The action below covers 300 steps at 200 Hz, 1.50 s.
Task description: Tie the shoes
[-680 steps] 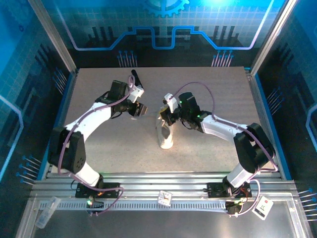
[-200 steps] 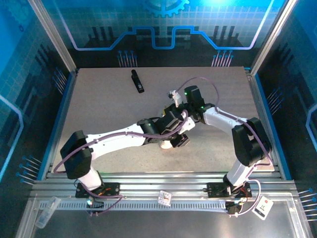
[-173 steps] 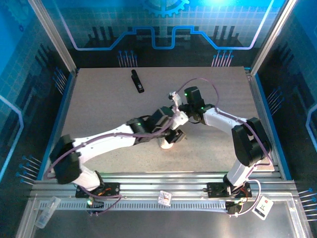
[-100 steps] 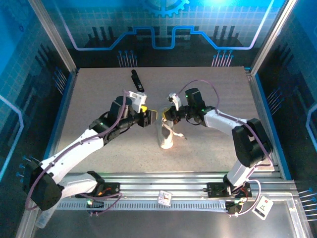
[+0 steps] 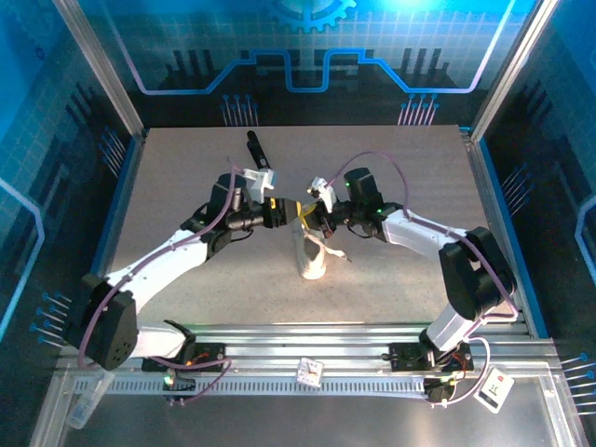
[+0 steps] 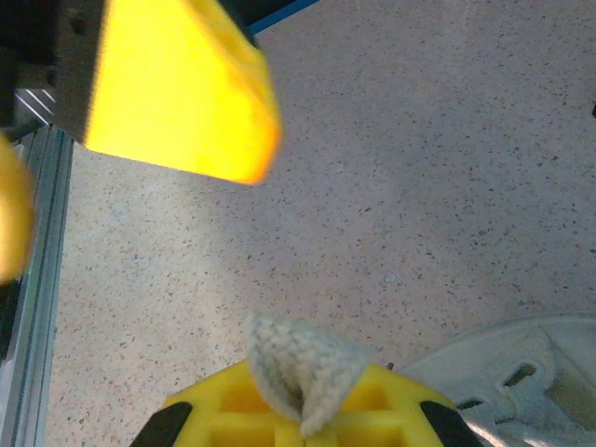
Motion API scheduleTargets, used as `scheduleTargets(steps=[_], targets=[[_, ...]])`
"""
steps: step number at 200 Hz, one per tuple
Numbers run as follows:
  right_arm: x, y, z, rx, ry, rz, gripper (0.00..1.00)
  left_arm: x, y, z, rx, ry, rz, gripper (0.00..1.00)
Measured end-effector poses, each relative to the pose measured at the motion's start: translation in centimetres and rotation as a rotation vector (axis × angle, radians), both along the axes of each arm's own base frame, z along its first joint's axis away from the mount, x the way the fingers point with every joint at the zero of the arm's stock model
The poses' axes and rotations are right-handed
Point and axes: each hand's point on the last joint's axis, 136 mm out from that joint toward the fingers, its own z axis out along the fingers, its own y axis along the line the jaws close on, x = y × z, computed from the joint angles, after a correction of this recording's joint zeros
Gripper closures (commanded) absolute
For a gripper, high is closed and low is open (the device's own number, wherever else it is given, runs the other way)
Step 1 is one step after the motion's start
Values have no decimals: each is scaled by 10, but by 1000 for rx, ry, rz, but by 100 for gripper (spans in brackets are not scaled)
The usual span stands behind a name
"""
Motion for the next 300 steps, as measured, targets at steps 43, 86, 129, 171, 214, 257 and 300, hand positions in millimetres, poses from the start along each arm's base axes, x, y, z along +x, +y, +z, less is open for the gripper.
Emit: scheduleTargets(steps=[43,86,129,171,214,257,300], targets=[[-3,4,-1,-7,-10,13,100,8,-12,-21,-23,50,-31,43],[-4,6,0,-17,-14,14,94,10,-17,-28,-46,76,-43,71],[-3,4,-3,-41,-14,5,54,10,-18,-24,-55,61,-58,95],[-7,-11,2,-66,-14,-23,49,11,-16,-23,-49,71,-54,96],[-18,-39,-23,-143,43,-75,52,18,-13,-14,-52,55,-43,96],[-24,-45,-54,-205,143,-75,54,22,-12,-19,-46,75,-39,95],[-23,-43,-73,-265,201,-73,66,21,-12,-23,-40,89,-38,95]])
